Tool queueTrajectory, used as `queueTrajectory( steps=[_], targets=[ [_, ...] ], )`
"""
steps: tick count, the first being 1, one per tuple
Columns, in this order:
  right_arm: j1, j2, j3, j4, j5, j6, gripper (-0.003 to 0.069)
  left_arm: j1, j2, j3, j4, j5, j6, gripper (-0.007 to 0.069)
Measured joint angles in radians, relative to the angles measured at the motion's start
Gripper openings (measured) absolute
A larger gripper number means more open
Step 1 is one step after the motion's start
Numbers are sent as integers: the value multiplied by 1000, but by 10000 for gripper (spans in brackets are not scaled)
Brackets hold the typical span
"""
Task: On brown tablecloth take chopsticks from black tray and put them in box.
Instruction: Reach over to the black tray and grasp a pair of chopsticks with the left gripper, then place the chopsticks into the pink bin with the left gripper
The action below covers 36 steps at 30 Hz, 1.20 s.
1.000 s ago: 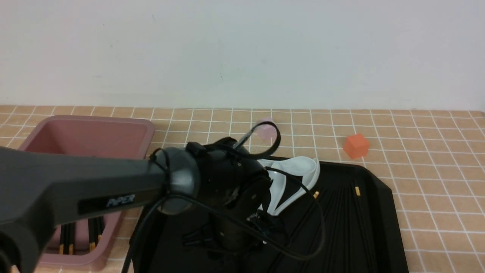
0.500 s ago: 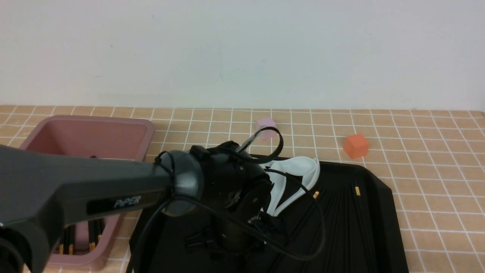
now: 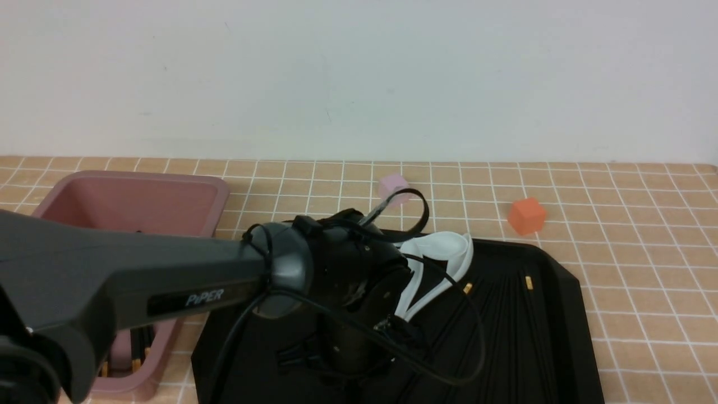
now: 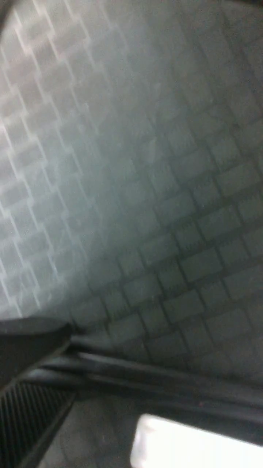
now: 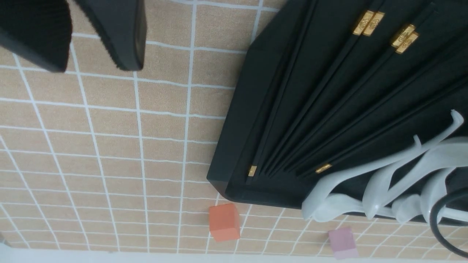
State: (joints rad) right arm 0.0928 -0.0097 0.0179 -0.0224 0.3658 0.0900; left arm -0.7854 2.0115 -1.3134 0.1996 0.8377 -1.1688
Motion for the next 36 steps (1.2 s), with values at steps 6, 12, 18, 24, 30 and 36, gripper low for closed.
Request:
queueTrajectory(
  steps=[6, 12, 18, 24, 30, 36],
  targets=[
    [0, 0, 0, 1, 0, 0, 240, 0, 0, -2, 9, 46, 6, 113],
    [0, 0, 0, 0, 0, 0, 240, 1, -48, 13, 43, 116, 19, 113],
    [0, 0, 0, 0, 0, 0, 240, 41, -300, 7, 100, 174, 37, 113],
    [0, 0, 0, 1, 0, 0, 240, 239, -462, -12, 128, 280, 217, 113],
    [0, 0, 0, 1, 0, 0, 240, 478, -468, -9, 132, 347, 390, 113],
    [0, 0, 0, 1, 0, 0, 240, 583, -380, -7, 140, 268, 480, 113]
  ],
)
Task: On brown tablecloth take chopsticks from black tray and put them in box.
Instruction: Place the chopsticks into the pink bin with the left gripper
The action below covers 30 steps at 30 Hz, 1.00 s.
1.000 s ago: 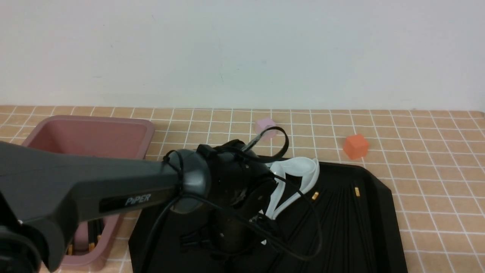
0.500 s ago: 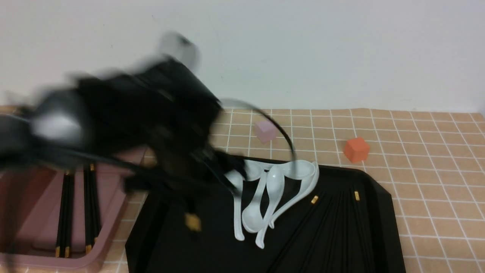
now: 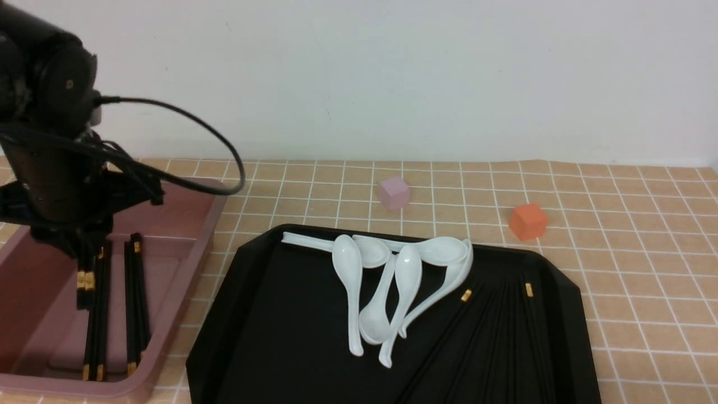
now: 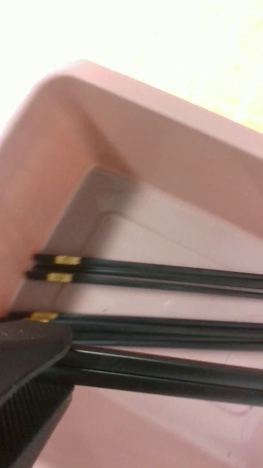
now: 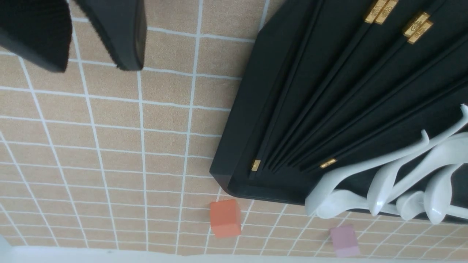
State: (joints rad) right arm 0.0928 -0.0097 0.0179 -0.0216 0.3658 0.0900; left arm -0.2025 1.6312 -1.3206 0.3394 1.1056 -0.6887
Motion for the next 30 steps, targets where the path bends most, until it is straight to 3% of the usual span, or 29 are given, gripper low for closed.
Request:
queueTrajectory(
  steps=[7, 13, 17, 23, 26, 30],
  targets=[
    [0, 0, 0, 0, 0, 0, 240, 4, 137, 0, 44, -70, 36, 128],
    [0, 0, 0, 0, 0, 0, 240, 5, 188, -1, 49, -60, 50, 243],
    [0, 0, 0, 0, 0, 0, 240, 5, 168, -39, 49, 23, 85, 258],
    [0, 0, 0, 0, 0, 0, 240, 5, 68, -78, 5, 98, 210, 135],
    [0, 0, 0, -1, 0, 0, 240, 5, -50, -76, -65, 115, 259, 23],
    [0, 0, 0, -1, 0, 0, 240, 5, -200, -45, -130, 115, 287, -13]
  ],
)
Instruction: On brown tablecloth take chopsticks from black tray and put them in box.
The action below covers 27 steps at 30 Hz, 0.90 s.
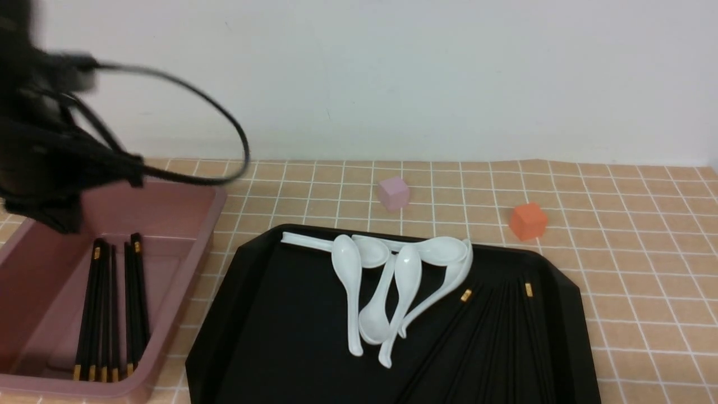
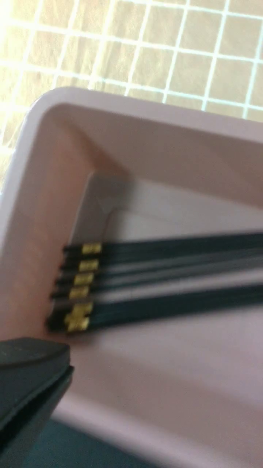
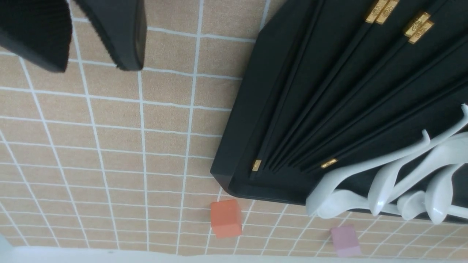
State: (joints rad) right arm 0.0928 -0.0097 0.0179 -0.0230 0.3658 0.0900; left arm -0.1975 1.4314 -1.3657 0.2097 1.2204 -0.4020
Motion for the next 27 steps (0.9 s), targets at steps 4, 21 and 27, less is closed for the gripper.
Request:
queueTrajectory(
  steps=[4, 21, 27],
  targets=[
    [0, 0, 0, 0, 0, 0, 240, 0, -260, 120, -90, -41, 38, -13],
    [0, 0, 0, 1, 0, 0, 240, 0, -1317, 896, -507, -666, 205, -13],
    [0, 0, 0, 1, 0, 0, 240, 0, -1388, 980, -505, -720, 208, -13]
  ],
)
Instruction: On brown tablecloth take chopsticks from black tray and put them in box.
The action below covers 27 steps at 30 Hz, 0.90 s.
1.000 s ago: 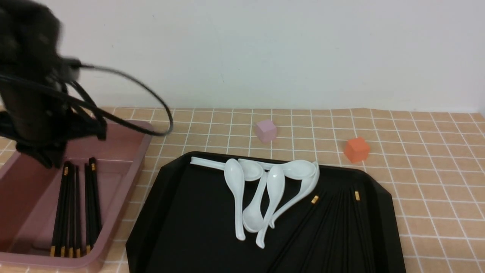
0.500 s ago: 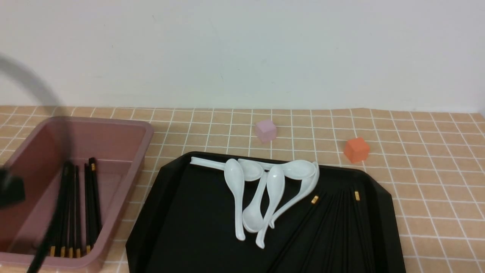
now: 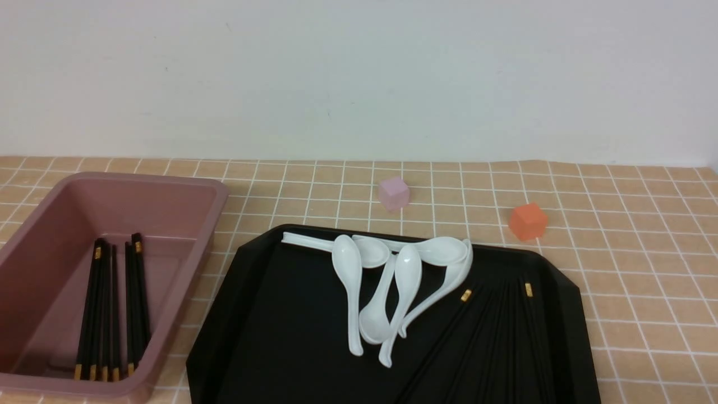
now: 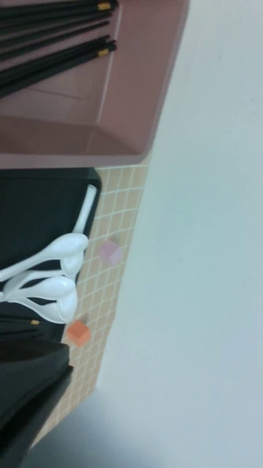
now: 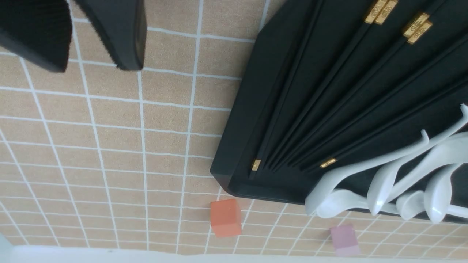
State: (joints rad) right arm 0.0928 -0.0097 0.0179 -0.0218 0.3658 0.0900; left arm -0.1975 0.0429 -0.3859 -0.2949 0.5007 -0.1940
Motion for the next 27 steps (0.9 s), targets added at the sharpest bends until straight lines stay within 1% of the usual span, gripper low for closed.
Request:
queueTrajectory(
  steps=[12, 17, 23, 27],
  targets=[
    [0, 0, 0, 0, 0, 0, 240, 0, 0, 89, 50, 0, 1, -13],
    [0, 0, 0, 0, 0, 0, 240, 0, -13, 215, 80, -58, 1, -12],
    [0, 0, 0, 0, 0, 0, 240, 0, -55, 396, 180, -138, -12, -9],
    [0, 0, 0, 0, 0, 0, 240, 0, -55, 413, 217, -128, -56, -9]
  ],
)
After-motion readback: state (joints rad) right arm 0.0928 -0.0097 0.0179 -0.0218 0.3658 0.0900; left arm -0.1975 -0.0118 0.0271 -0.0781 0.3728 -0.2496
